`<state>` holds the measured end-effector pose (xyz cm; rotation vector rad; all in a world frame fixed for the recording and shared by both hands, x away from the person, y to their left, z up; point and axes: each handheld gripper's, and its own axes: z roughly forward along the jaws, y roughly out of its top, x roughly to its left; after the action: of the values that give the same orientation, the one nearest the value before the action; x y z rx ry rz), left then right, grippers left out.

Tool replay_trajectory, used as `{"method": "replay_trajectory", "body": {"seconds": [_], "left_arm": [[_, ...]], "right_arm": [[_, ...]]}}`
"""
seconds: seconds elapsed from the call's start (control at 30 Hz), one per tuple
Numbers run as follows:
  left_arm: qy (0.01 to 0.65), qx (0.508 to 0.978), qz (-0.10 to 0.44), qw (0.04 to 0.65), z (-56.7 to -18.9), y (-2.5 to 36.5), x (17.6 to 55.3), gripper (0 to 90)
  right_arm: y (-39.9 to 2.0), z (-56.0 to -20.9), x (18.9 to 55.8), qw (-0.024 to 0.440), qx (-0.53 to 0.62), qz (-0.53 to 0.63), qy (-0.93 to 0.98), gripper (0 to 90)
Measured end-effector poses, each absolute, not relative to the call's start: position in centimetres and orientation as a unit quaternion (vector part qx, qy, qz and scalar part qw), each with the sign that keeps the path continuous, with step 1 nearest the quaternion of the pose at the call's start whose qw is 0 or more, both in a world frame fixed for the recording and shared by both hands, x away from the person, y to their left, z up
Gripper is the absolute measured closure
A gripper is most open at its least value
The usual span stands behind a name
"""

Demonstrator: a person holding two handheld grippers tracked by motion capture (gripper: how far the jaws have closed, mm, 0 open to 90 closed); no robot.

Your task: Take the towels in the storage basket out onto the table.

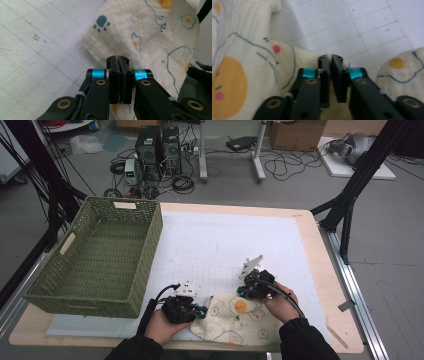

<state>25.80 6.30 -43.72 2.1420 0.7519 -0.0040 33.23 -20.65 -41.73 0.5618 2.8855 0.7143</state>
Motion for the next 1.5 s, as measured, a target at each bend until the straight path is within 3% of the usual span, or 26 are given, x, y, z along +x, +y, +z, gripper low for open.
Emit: {"method": "replay_trajectory", "body": {"seconds": [0.13, 0.27, 0.37, 0.4, 0.83, 0.97, 1.07, 1.27, 1.5], "left_arm": [[0.303, 0.847, 0.007, 0.437, -43.1, 7.0, 25.2, 87.6], [0.317, 0.828, 0.031, 0.462, -42.1, 8.3, 25.0, 87.6], [0.338, 0.808, 0.051, 0.481, -41.8, 9.3, 25.2, 85.1], [0.345, 0.805, 0.055, 0.48, -41.8, 9.5, 25.5, 79.7], [0.359, 0.819, 0.074, 0.441, -42.9, 9.5, 26.1, 59.6], [0.367, 0.822, 0.073, 0.429, -43.4, 9.6, 26.5, 59.1], [0.366, 0.83, 0.064, 0.415, -44.1, 9.2, 26.6, 63.5], [0.353, 0.84, 0.062, 0.407, -44.4, 8.8, 26.7, 85.1], [0.361, 0.837, 0.093, 0.399, -44.0, 9.0, 25.8, 88.4]], "right_arm": [[-20.1, -40.5, 33.9, 0.052, 0.187, 0.253, 0.948, 88.0], [-18.4, -37.1, 35.6, 0.108, 0.183, 0.316, 0.925, 87.6], [-17.8, -34.6, 36.9, 0.157, 0.204, 0.397, 0.881, 69.2], [-17.8, -34.3, 37.1, 0.165, 0.21, 0.4, 0.877, 66.0], [-24.3, -39.3, 31.7, 0.095, 0.21, 0.38, 0.896, 58.1], [-25.8, -40.5, 29.5, 0.078, 0.197, 0.381, 0.9, 56.2], [-27.0, -41.4, 28.2, 0.058, 0.192, 0.378, 0.904, 55.7], [-28.7, -43.1, 25.9, 0.045, 0.18, 0.335, 0.924, 62.9], [-28.4, -43.4, 26.3, 0.038, 0.178, 0.34, 0.923, 87.4]]}}
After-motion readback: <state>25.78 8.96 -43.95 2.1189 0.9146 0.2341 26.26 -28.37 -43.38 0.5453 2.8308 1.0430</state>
